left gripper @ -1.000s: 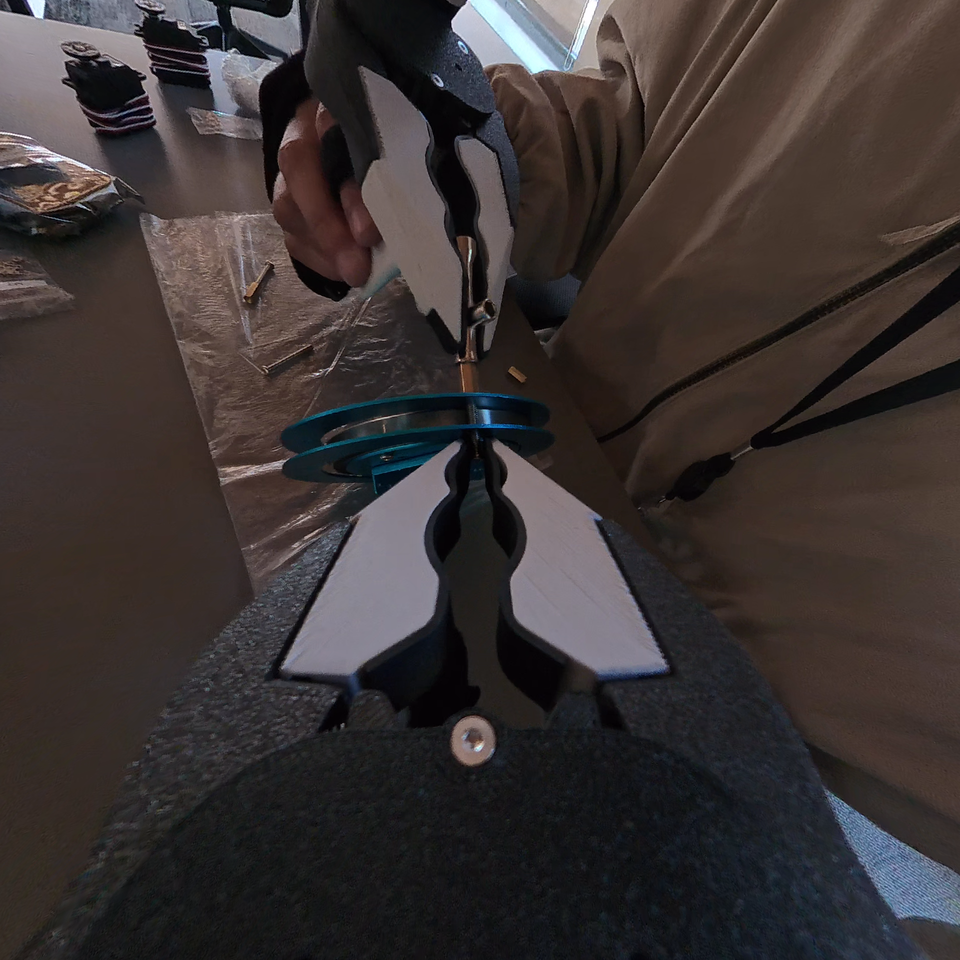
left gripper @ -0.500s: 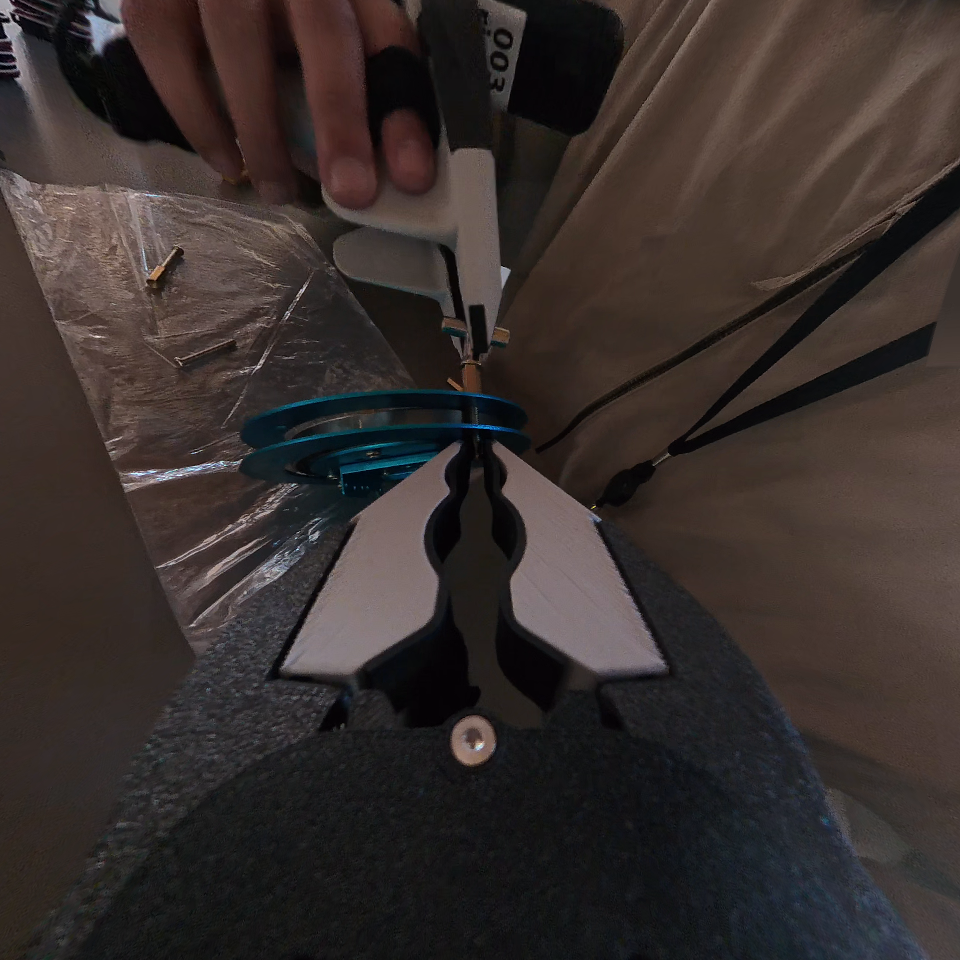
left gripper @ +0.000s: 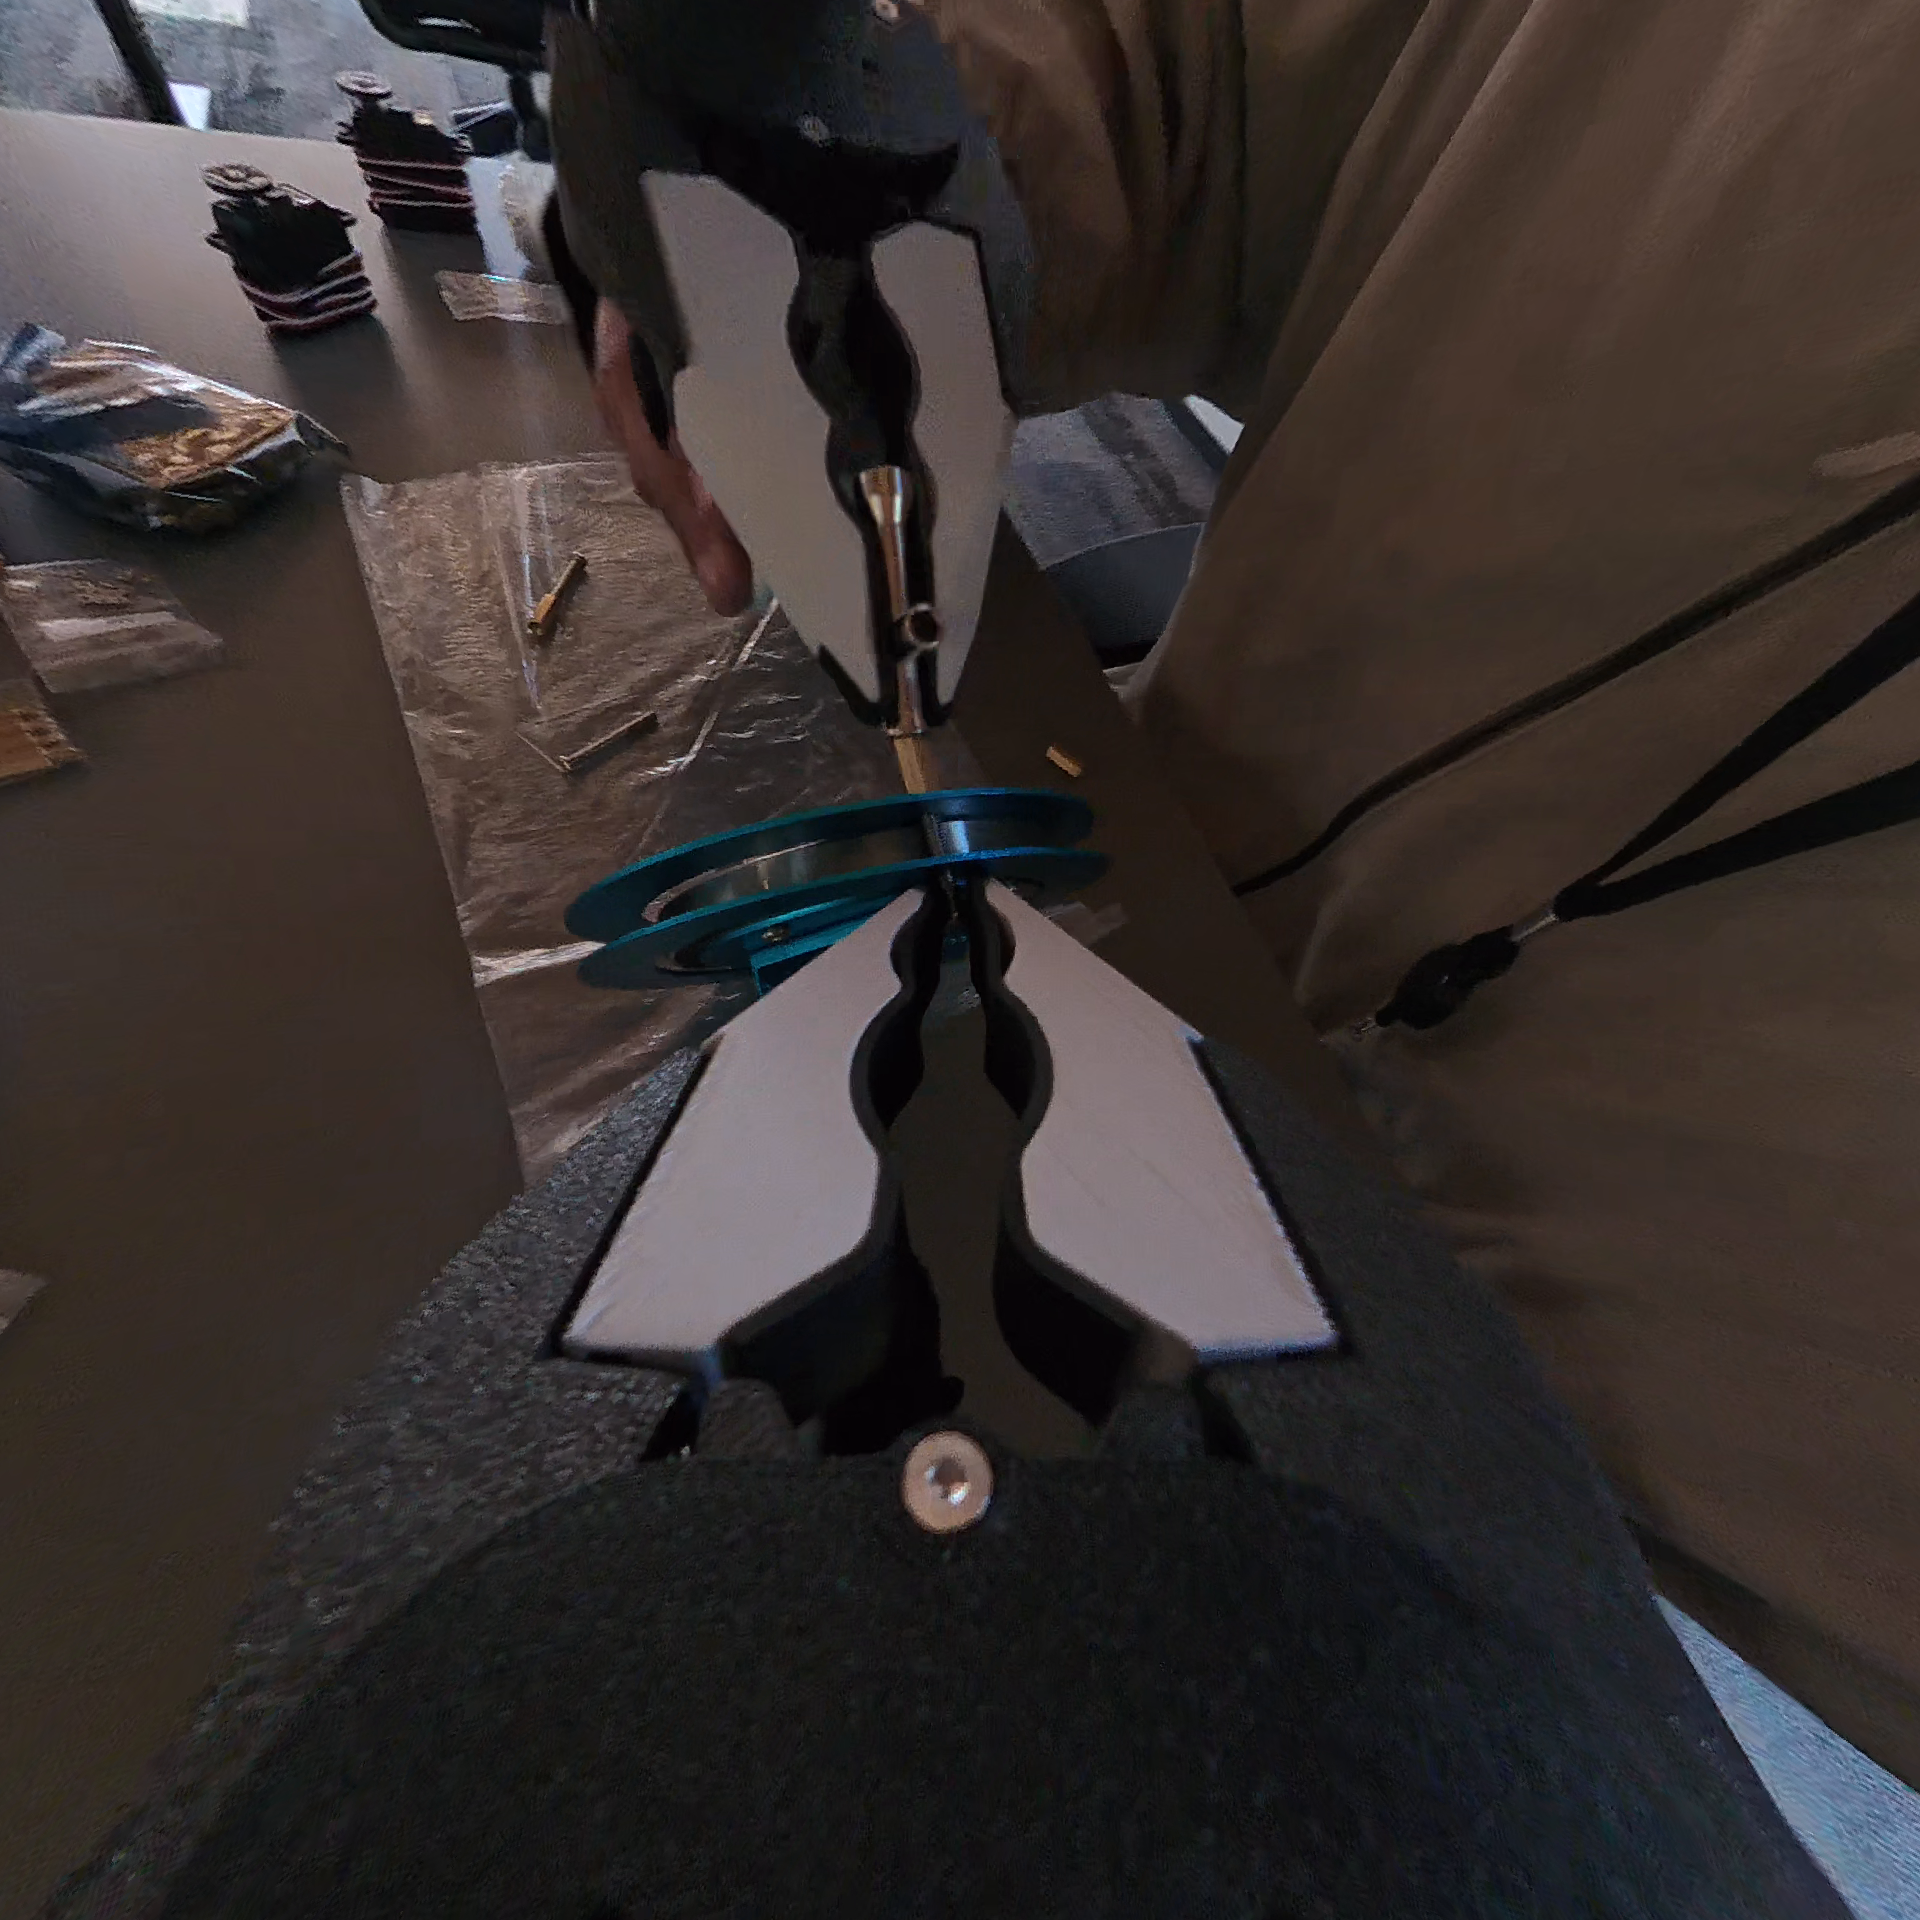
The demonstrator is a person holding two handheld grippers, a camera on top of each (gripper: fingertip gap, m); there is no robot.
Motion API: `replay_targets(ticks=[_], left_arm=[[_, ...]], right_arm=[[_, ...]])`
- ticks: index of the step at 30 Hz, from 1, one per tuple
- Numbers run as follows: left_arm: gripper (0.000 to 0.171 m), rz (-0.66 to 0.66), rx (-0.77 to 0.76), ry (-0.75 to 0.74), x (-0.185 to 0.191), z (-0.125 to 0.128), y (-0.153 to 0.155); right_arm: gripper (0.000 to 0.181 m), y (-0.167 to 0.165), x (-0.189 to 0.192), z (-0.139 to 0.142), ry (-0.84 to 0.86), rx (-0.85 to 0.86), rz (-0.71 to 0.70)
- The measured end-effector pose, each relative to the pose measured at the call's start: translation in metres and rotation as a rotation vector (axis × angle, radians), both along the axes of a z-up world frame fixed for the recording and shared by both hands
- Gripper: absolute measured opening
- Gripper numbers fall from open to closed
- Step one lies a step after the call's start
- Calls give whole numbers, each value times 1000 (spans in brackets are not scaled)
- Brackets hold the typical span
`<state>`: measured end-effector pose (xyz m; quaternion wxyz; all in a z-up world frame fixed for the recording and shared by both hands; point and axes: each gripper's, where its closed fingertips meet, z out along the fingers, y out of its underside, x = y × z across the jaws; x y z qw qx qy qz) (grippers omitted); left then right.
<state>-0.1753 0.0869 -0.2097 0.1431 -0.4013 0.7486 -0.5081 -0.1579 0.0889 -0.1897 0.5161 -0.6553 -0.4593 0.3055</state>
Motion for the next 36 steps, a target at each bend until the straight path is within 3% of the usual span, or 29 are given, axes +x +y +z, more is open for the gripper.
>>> replay_targets(ticks=[8,11,15,17,20,27,33,36], left_arm=[[2,93,203,-32,8,0,3],[2,110,215,-32,10,0,2],[2,123,230,-30,11,0,1],[2,115,233,-28,10,-1,-1],[2,114,187,-12,10,0,-3],[3,3,-1,13,4,-1,-11],[3,-93,-81,-16,-3,-3,-14],[3,-127,-134,-5,-6,-4,-12]], right_arm=[[6,3,10,-1,395,-572,-195],[6,3,13,-2,476,-740,-240],[6,2,15,-4,760,-1044,-312],[6,-1,14,-5,817,-1092,-339],[6,-2,14,0,645,-812,-347],[6,-16,4,-2,160,-70,-124],[6,-21,-5,-4,-153,445,63],[6,-21,-9,-6,-266,619,127]])
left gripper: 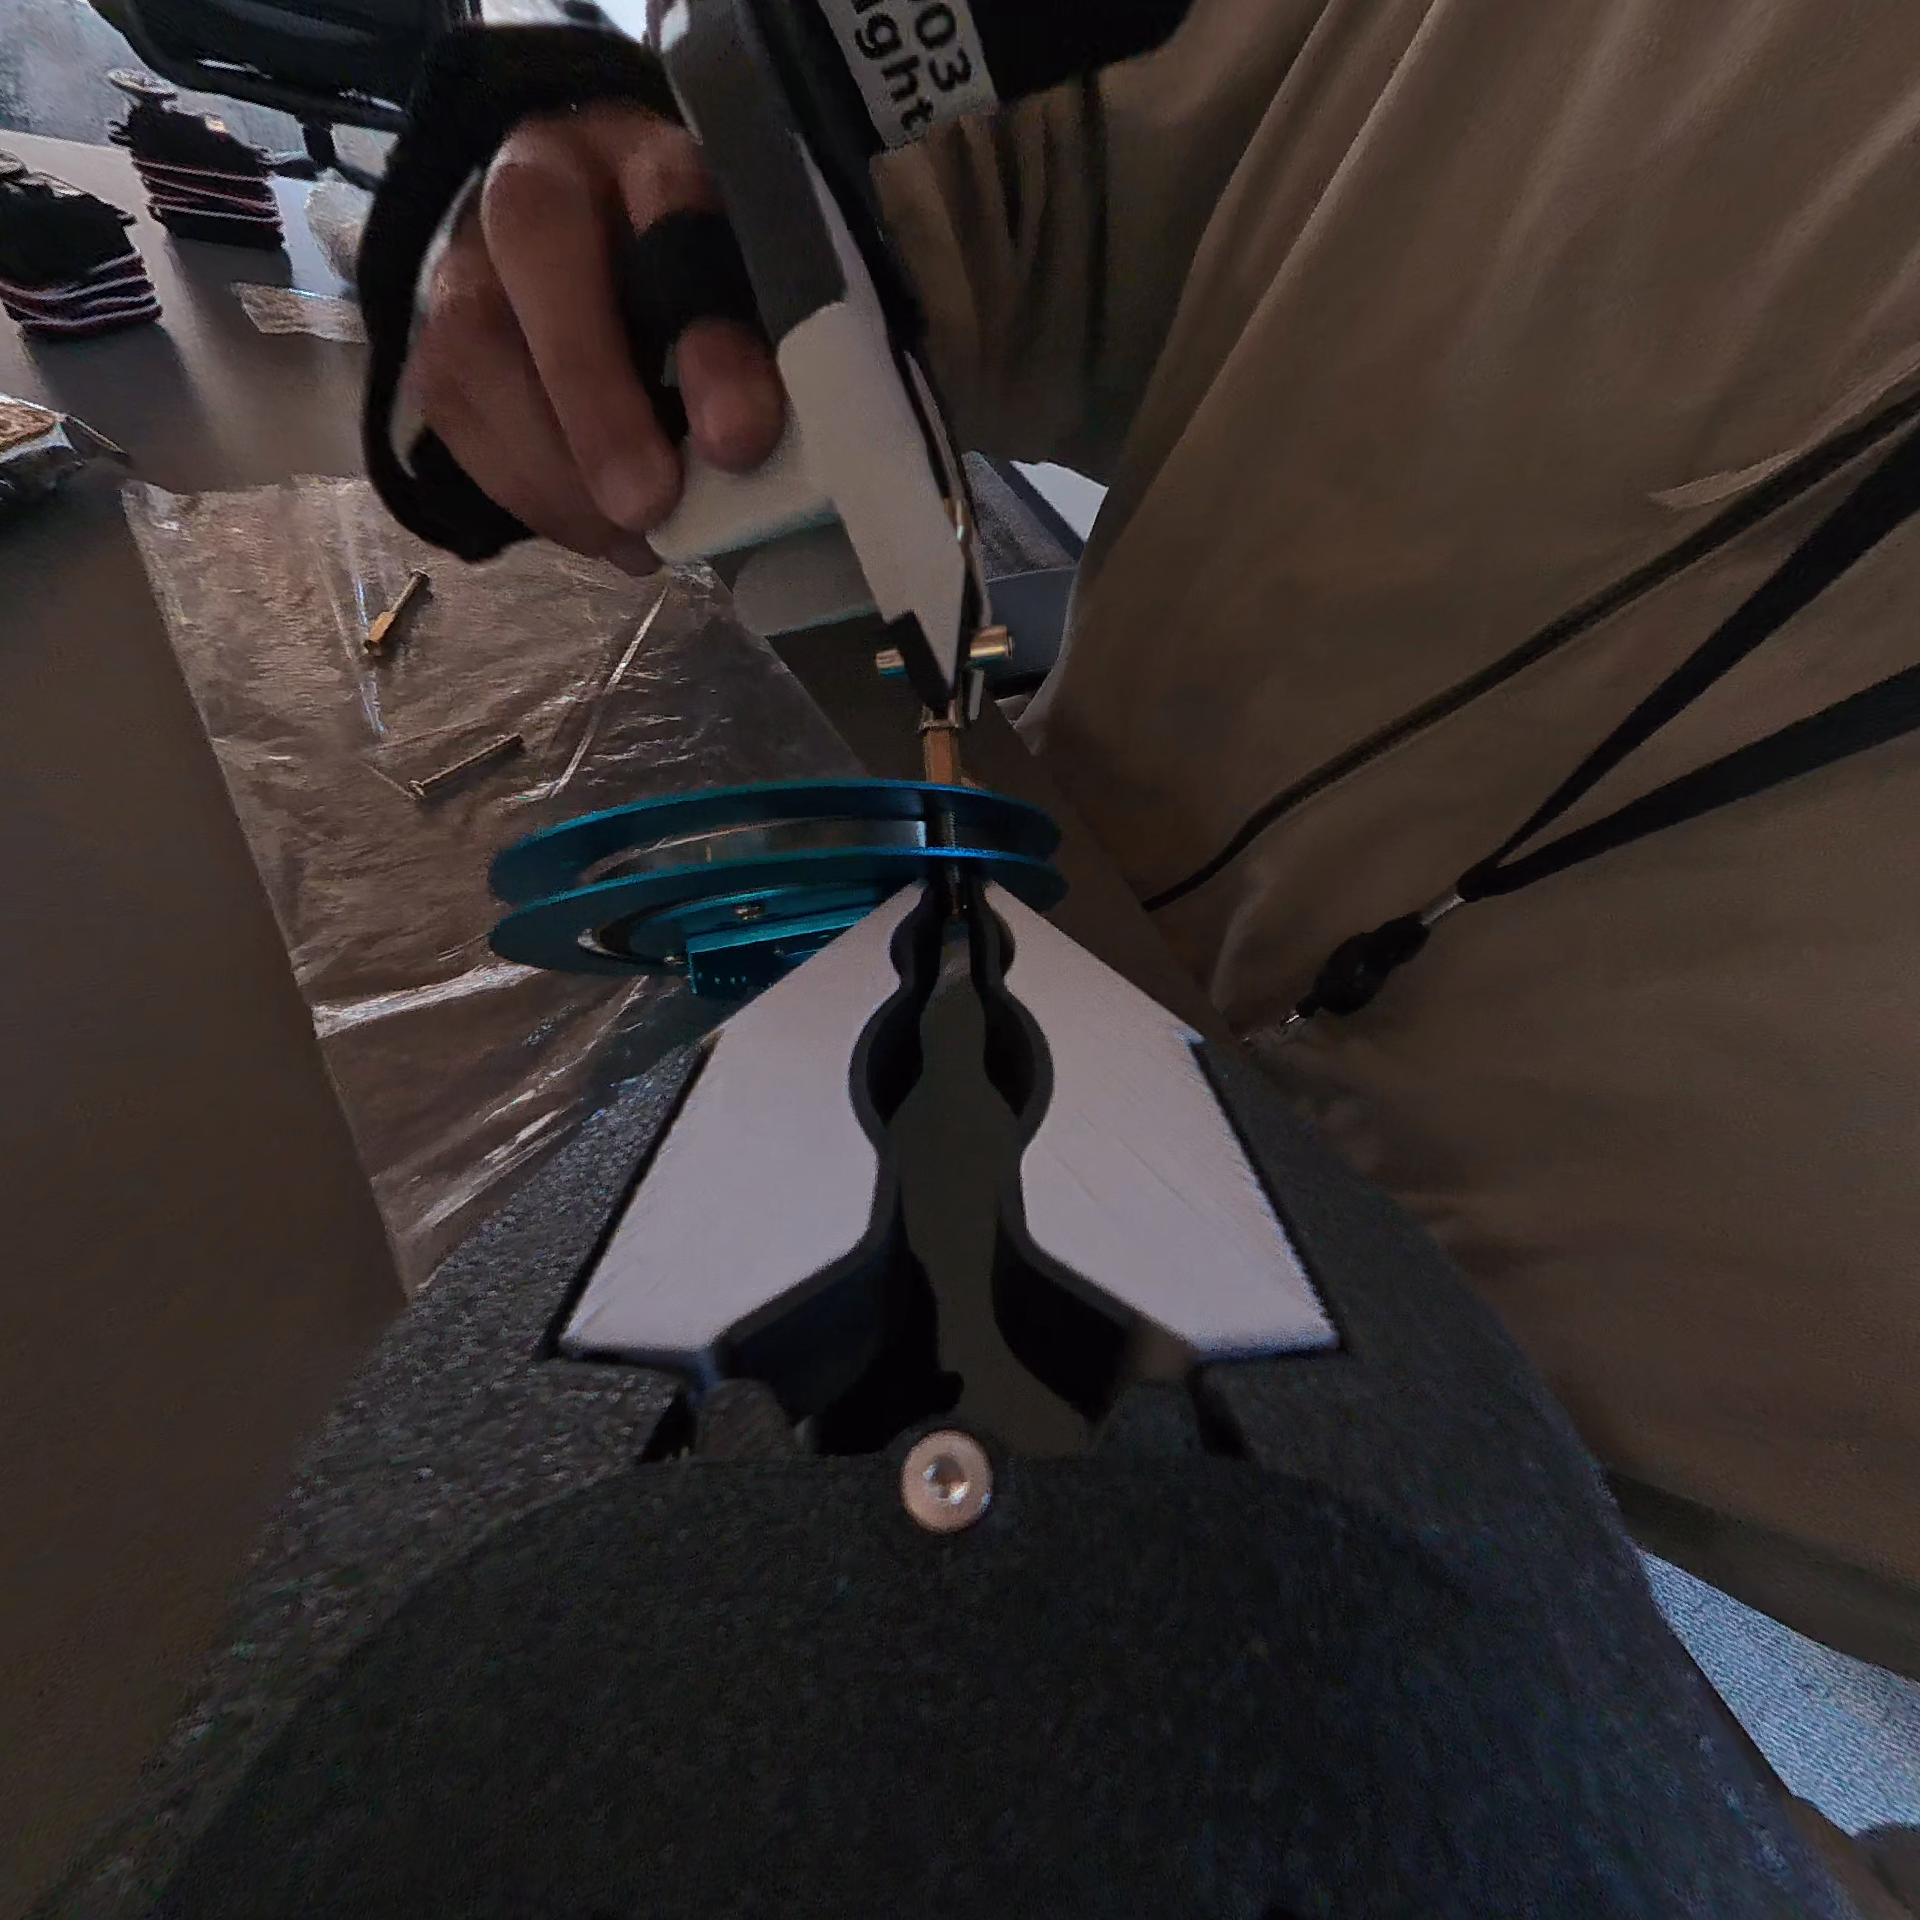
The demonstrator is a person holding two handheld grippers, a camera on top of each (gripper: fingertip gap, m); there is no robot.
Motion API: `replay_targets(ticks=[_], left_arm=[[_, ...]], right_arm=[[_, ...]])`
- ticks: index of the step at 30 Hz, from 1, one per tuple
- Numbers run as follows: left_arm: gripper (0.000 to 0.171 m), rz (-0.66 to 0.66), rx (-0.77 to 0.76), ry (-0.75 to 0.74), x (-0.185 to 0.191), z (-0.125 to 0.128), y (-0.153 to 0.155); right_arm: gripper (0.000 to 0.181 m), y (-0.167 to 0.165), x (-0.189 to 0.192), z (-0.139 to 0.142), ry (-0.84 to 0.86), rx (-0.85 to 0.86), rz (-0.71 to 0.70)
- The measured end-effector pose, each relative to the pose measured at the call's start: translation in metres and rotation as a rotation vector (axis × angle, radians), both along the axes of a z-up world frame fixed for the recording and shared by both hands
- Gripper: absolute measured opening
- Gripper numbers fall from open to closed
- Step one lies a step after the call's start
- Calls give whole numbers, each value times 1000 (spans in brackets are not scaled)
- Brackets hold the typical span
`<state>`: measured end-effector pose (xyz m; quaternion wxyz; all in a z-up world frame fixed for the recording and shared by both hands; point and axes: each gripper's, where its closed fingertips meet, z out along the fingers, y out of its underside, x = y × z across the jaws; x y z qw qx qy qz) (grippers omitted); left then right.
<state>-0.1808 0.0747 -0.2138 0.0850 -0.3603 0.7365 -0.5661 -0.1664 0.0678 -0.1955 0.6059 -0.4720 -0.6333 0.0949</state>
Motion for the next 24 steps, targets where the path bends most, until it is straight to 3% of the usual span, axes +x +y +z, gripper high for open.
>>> replay_targets(ticks=[4,11,19,21,24], left_arm=[[3,-18,-61,17,0,1,3],[2,-83,-104,20,-3,0,-2],[0,-112,-153,50,-3,-5,0],[1,-108,-158,57,-2,-7,1],[0,-95,-130,46,-1,-8,2]], right_arm=[[6,4,0,-1,-165,223,38],[6,-4,-4,-2,-282,309,213],[6,-5,-6,-7,-441,614,337],[6,-4,-6,-9,-442,608,353],[6,-3,-5,-8,-358,409,328]])
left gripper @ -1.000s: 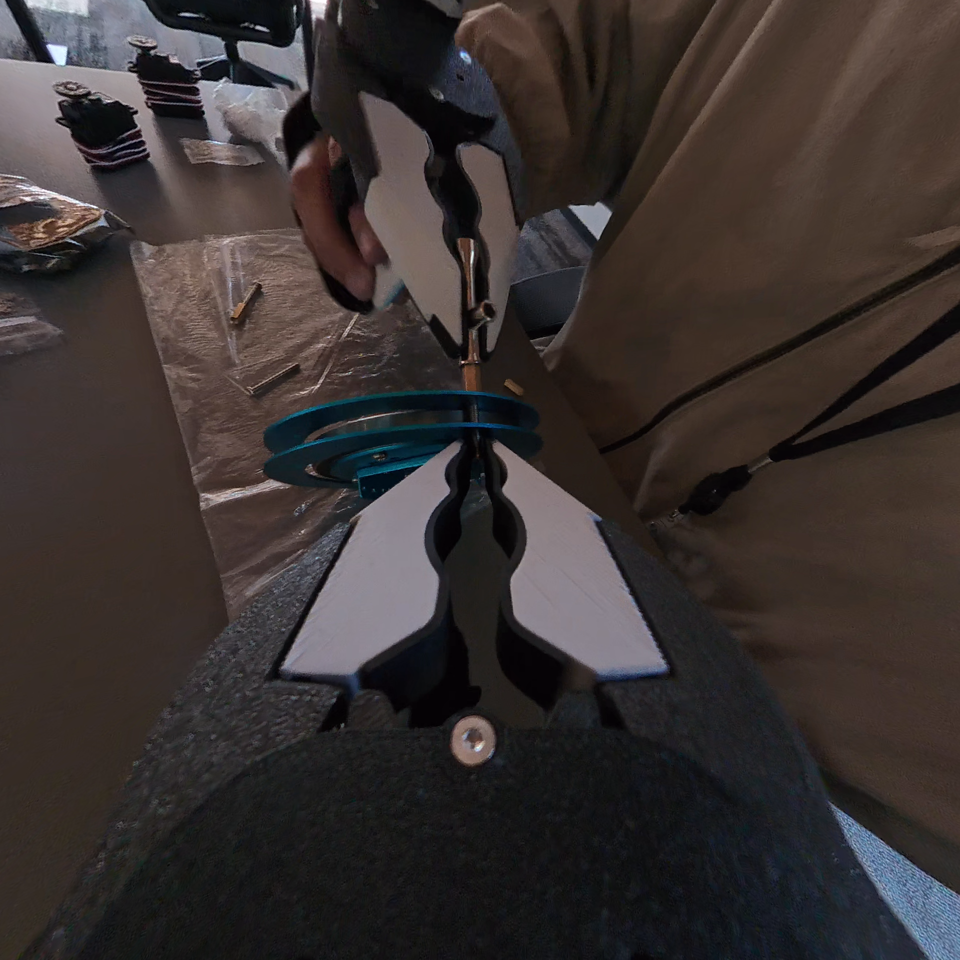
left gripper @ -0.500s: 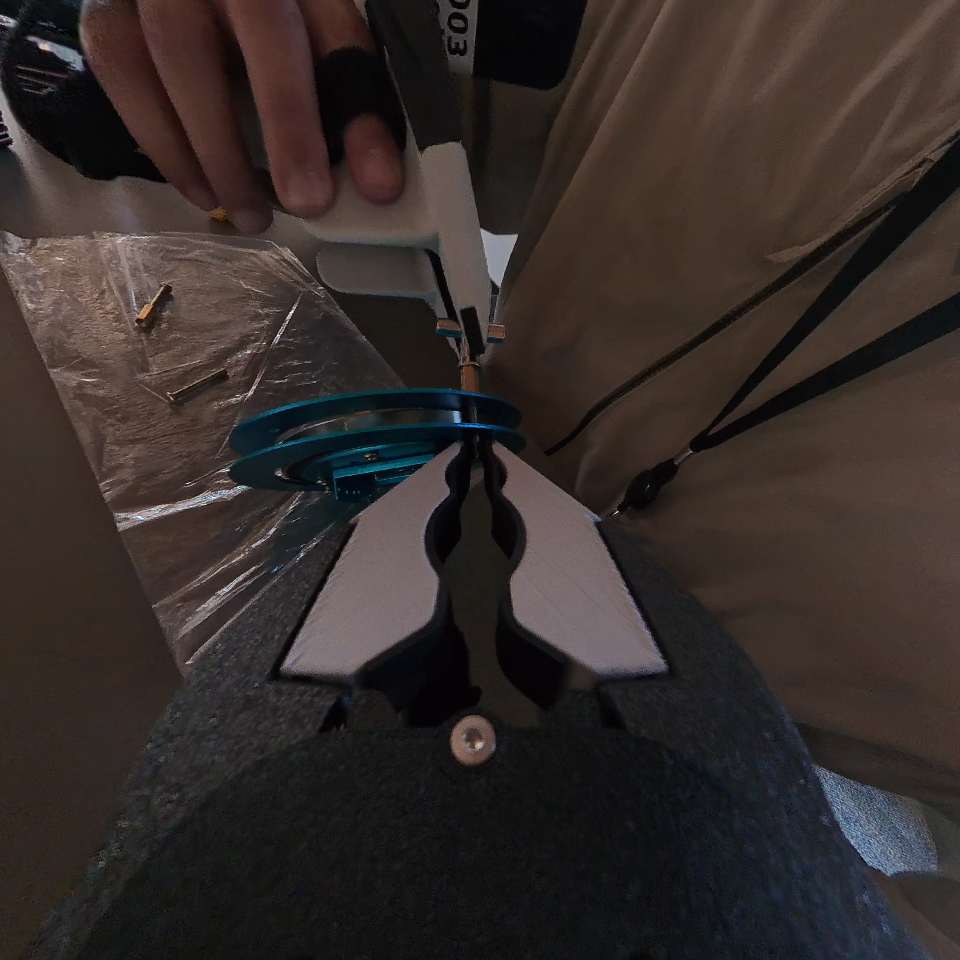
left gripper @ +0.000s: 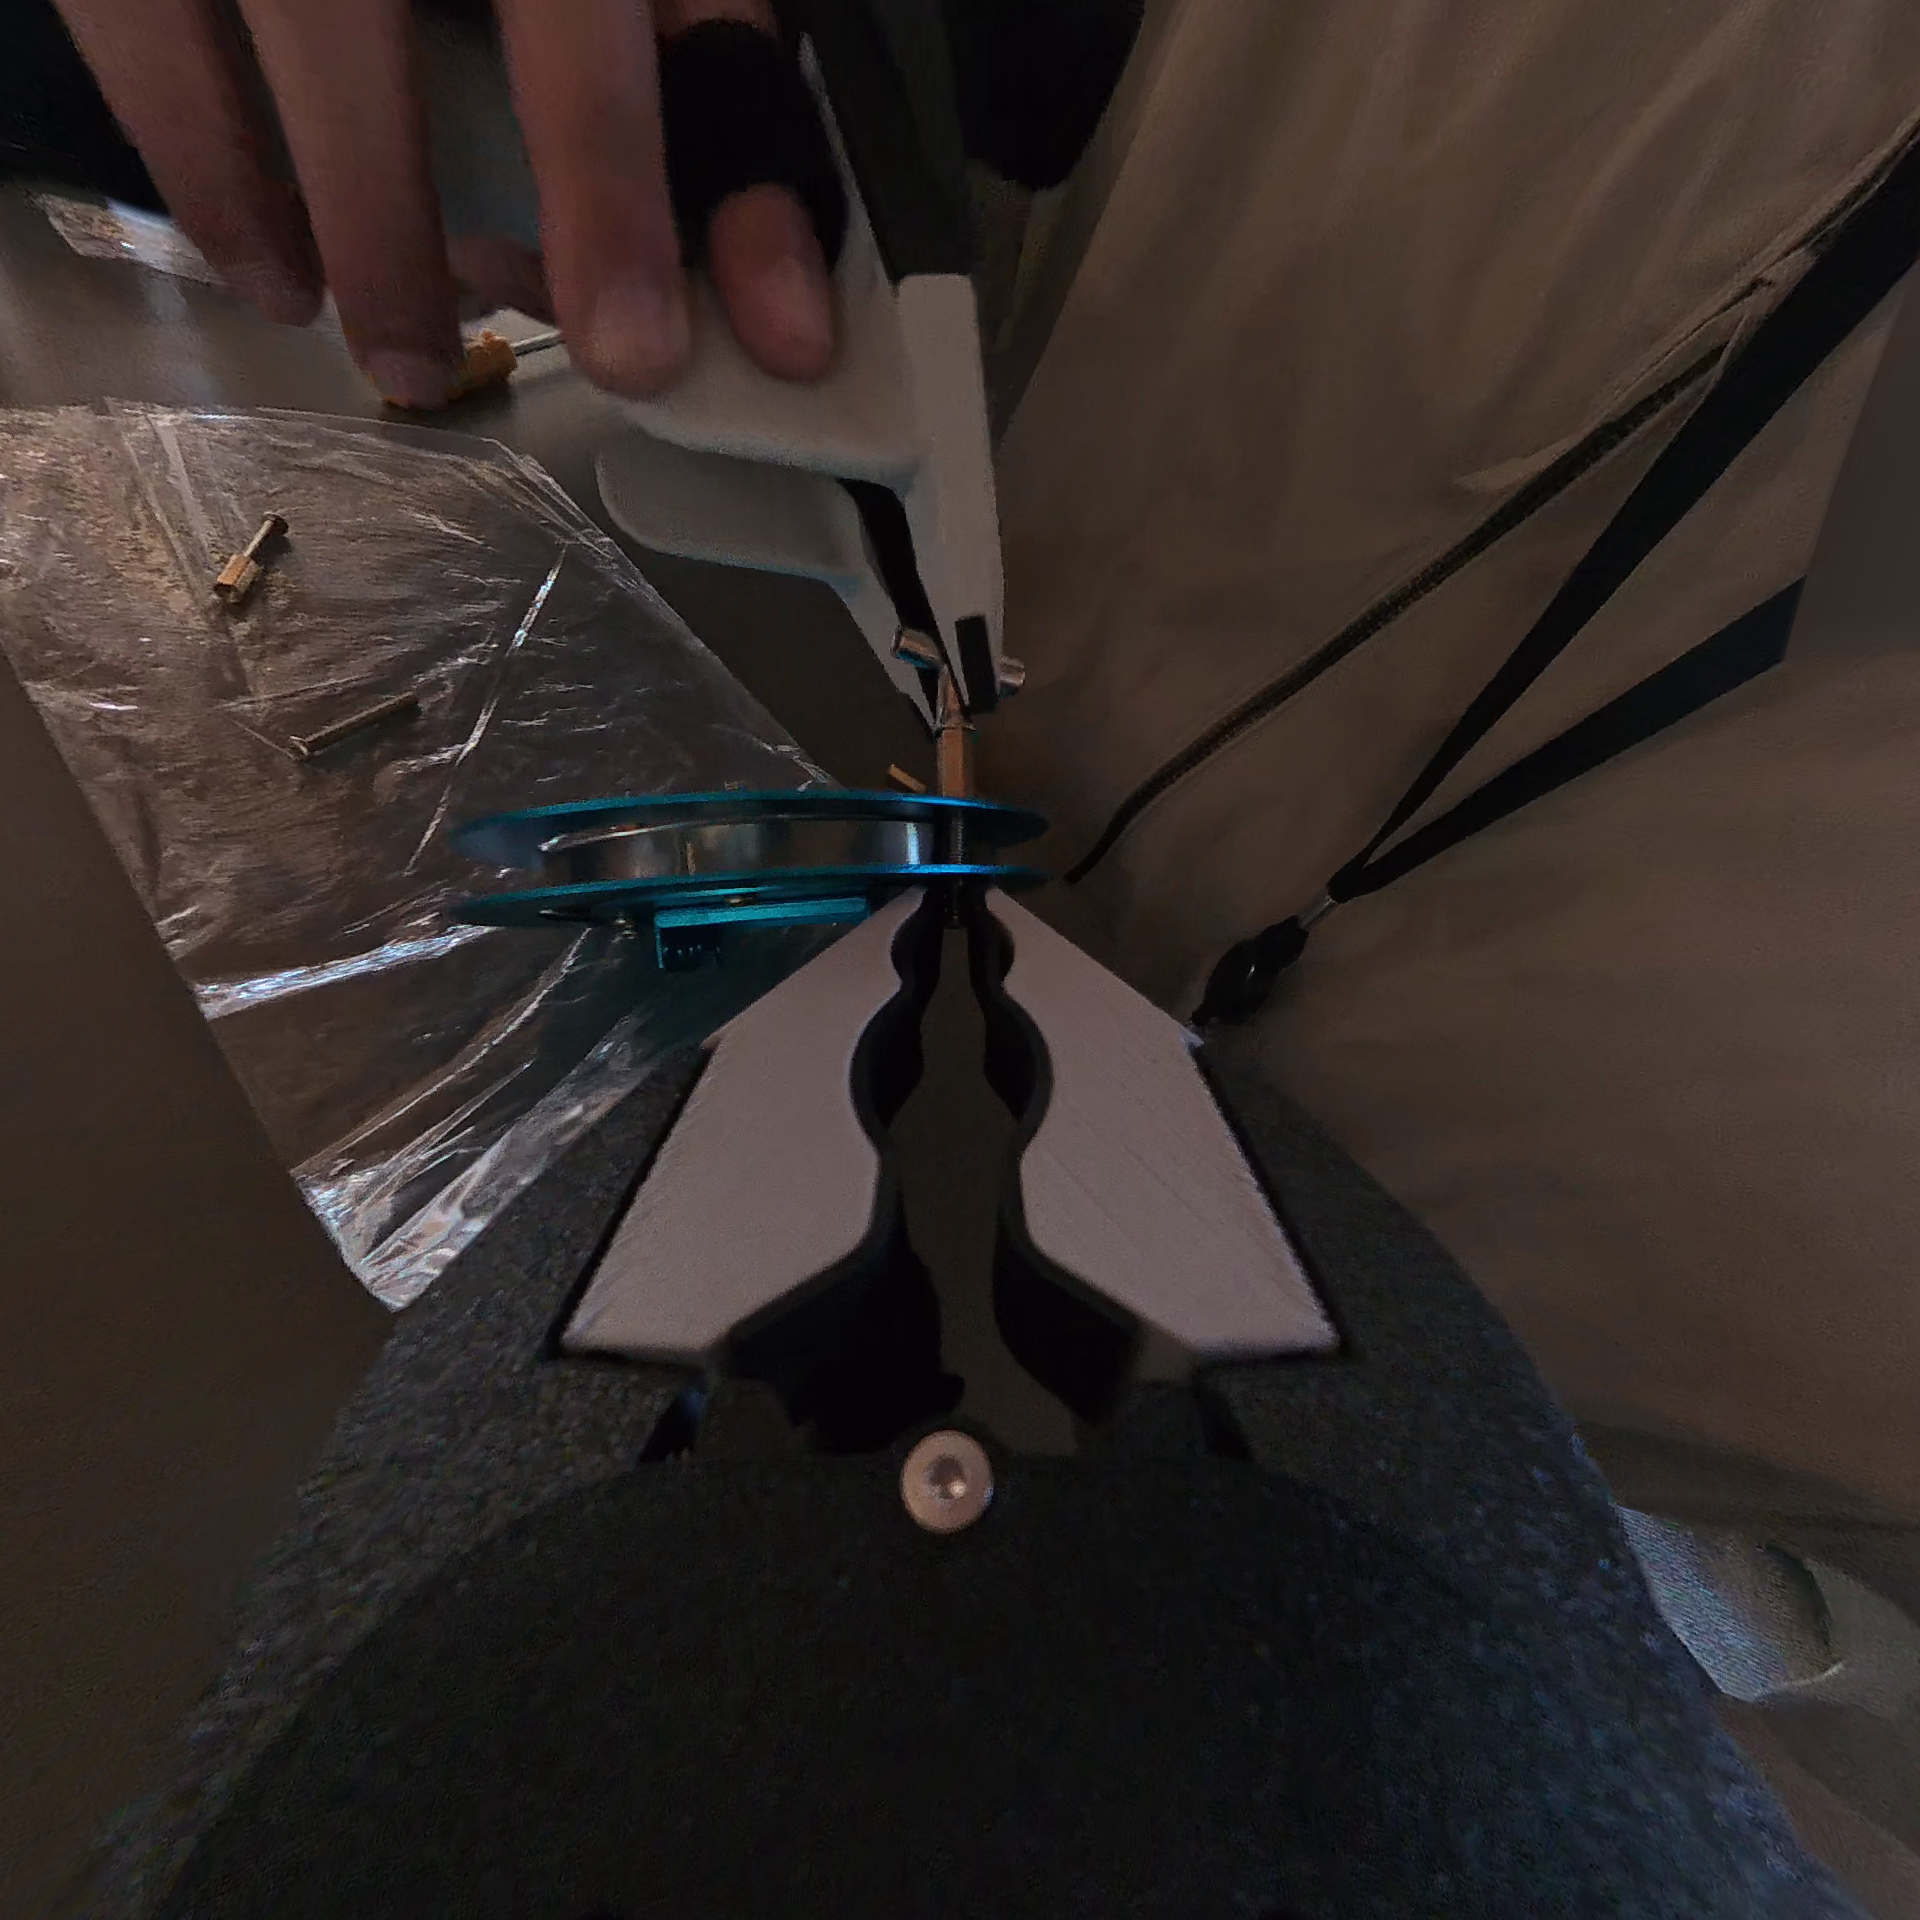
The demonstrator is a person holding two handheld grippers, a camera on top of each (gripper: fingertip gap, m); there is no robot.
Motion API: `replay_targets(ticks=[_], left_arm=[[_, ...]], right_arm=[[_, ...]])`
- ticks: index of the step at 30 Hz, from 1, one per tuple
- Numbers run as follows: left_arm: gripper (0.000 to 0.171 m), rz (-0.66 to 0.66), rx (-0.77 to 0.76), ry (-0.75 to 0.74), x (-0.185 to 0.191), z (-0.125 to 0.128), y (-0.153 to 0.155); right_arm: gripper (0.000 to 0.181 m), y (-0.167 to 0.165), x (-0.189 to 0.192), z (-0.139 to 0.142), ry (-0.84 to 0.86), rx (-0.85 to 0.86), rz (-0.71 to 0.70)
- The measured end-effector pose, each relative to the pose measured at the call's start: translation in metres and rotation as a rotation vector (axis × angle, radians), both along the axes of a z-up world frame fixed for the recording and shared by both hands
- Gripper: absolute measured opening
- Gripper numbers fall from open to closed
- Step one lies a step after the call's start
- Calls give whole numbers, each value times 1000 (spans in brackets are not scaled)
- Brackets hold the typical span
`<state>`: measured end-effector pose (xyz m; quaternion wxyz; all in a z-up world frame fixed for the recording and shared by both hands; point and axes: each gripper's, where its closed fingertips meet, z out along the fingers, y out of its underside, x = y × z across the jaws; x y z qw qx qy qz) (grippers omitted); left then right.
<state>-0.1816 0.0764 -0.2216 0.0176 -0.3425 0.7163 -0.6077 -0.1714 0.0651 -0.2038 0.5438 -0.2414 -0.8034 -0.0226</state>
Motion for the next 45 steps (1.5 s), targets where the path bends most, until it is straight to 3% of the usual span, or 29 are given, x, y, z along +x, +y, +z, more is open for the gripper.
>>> replay_targets(ticks=[7,15,24,36,40,45], left_arm=[[1,-17,11,-8,-2,4,-7],[0,-25,12,6,-5,0,-9],[0,28,-3,-9,-2,1,-5],[1,79,36,-56,1,3,-5],[1,64,53,-40,0,0,-8],[2,68,29,-8,4,2,-9]], right_arm=[[7,-4,0,3,104,-365,-108],[7,-9,-4,0,40,-166,-53],[6,0,-2,3,317,-612,-311],[7,6,5,4,530,-843,-562],[6,4,5,2,536,-926,-632],[7,3,10,0,366,-862,-681]])
